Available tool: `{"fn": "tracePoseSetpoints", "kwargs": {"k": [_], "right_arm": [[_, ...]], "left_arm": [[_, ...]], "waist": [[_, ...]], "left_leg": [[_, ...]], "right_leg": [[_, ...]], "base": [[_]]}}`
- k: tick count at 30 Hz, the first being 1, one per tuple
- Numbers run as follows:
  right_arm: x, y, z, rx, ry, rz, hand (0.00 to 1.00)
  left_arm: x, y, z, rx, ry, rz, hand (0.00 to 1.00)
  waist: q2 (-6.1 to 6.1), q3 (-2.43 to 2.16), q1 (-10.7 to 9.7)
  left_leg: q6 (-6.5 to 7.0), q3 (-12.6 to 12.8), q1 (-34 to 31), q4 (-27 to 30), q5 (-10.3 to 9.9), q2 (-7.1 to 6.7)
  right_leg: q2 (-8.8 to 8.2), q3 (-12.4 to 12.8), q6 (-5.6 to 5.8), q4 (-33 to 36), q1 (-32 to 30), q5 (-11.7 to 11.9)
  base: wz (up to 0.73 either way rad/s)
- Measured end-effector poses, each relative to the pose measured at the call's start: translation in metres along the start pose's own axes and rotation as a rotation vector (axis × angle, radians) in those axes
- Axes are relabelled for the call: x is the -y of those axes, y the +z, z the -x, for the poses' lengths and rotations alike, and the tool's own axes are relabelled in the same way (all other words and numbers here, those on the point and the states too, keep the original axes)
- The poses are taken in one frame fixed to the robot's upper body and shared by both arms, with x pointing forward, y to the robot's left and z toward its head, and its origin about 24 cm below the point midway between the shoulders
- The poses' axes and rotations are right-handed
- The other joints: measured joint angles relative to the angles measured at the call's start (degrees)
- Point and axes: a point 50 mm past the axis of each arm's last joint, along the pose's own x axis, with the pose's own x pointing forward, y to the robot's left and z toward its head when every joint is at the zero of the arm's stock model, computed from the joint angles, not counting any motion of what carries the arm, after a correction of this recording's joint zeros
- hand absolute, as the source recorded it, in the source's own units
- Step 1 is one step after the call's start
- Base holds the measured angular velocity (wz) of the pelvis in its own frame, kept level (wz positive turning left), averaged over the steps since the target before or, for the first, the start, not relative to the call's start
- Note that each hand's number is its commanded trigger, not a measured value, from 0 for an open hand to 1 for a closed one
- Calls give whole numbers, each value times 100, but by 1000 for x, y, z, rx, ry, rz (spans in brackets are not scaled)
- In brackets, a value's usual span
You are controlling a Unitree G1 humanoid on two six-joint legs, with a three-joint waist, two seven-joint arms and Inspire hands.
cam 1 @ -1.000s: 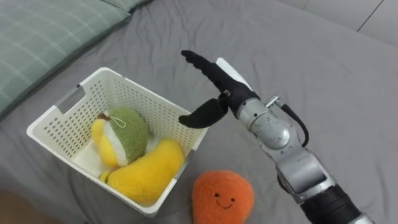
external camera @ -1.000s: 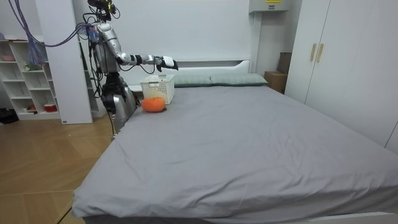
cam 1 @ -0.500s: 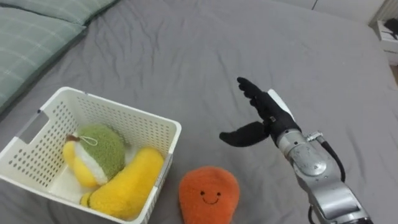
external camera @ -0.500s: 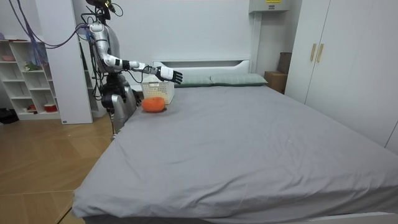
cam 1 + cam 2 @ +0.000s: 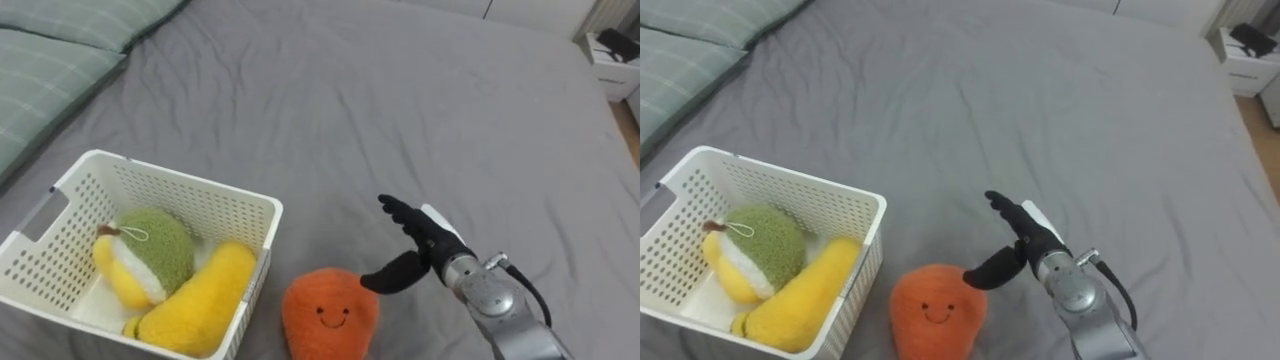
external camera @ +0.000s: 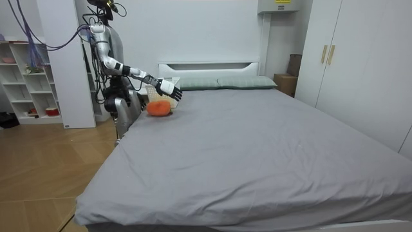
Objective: Collect toys from the bed
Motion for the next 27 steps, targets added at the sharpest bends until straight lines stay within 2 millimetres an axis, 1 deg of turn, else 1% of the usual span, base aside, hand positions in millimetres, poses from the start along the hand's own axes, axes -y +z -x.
{"fn": "tracePoseSetpoints", "kwargs": {"k": [2,6,8,9,12,15,17,19,21,22,23,24,25,26,27], "right_arm": [[-3,-2,0,-7,14,3,0],[-14,-9,0,-46,81,34,0],[-22,-11,0,-64,144,65,0],[-23,-12,0,-67,160,70,0],[-26,-14,1,-95,221,103,0],[-30,-18,2,-124,265,129,0],[-35,-24,2,-160,300,133,0],[-37,-25,2,-178,318,153,2],[-37,-26,2,-186,322,169,18],[-37,-26,2,-189,321,176,25],[-37,-25,2,-188,321,177,51],[-38,-25,2,-186,320,176,62],[-39,-24,1,-183,316,175,71],[-40,-23,0,-179,313,174,100],[-40,-22,0,-176,311,173,100]], "left_arm": [[0,1,0,2,2,2,0],[1,1,0,-1,0,-14,0],[2,1,0,-2,-2,-13,0],[2,1,-1,-3,-4,-13,0],[3,2,-1,-6,-7,-7,0],[5,3,-1,-3,-7,-8,0],[5,4,-1,-2,-5,-9,0],[5,5,-1,2,3,-10,0],[5,6,-1,9,6,-9,0],[5,8,-1,13,8,-7,0],[5,9,-1,17,7,-8,0],[5,9,-1,19,7,-8,0],[6,11,-1,25,4,-7,0],[6,12,0,28,3,-5,0],[6,13,0,28,2,-5,0]], "waist": [[-23,12,5],[-41,34,11],[-40,34,25],[-40,34,23],[-42,34,102],[-61,31,130],[-86,24,148],[-105,20,180],[-128,17,239],[-145,6,288],[-155,1,320],[-158,1,358],[-160,3,406],[-157,5,429],[-153,8,443]], "left_leg": [[1,3,-34,1,1,-1],[1,0,-46,-10,0,0],[2,-6,-56,-13,-1,0],[2,-9,-55,-12,-1,-1],[2,-6,-47,-13,-1,-1],[2,-7,-48,-13,-1,-1],[3,-8,-67,-23,-2,-1],[3,-7,-84,-29,-2,-1],[3,-9,-93,-41,-3,-1],[3,-10,-92,-33,-3,-1],[3,-17,-91,-31,-3,0],[3,-17,-88,-30,-3,0],[3,-17,-81,-30,-3,1],[3,-19,-62,-30,-3,1],[3,-22,-58,-30,-3,1]], "right_leg": [[-2,-12,-2,2,-40,1],[0,-22,-1,-3,-46,1],[-4,-34,-1,-1,-44,1],[-5,-39,-1,-2,-44,1],[-6,-31,-1,1,-45,1],[-4,-26,-1,1,-46,1],[-3,-20,-1,-2,-47,1],[-2,-23,-1,-5,-59,1],[0,-24,-1,-12,-66,0],[1,-29,-1,-14,-69,0],[1,-34,-1,-15,-69,1],[1,-40,-1,-15,-69,1],[2,-44,-1,-16,-69,1],[2,-46,-1,-16,-68,0],[2,-44,-1,-17,-64,0]], "base": [[0],[0],[0],[0],[0],[0],[0],[0],[0],[0],[0],[0],[0],[0],[0]]}}
